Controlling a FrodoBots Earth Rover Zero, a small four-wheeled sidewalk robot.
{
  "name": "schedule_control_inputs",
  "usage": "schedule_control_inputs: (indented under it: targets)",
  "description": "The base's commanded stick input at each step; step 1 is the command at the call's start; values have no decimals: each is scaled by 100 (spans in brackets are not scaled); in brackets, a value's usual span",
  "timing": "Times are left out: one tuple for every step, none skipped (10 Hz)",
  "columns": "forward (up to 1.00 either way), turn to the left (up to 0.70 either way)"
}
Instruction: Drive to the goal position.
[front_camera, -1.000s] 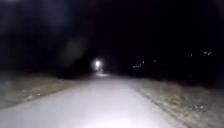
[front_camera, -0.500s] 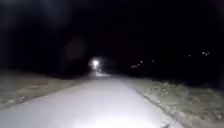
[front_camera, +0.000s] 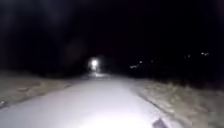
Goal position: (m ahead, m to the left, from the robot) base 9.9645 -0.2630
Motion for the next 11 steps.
schedule_control_inputs:
  targets:
    - [100,0]
    - [100,0]
    - [100,0]
    - [100,0]
    - [100,17]
    - [100,31]
    - [100,34]
    - [100,16]
    - [100,0]
    - [100,0]
    - [100,0]
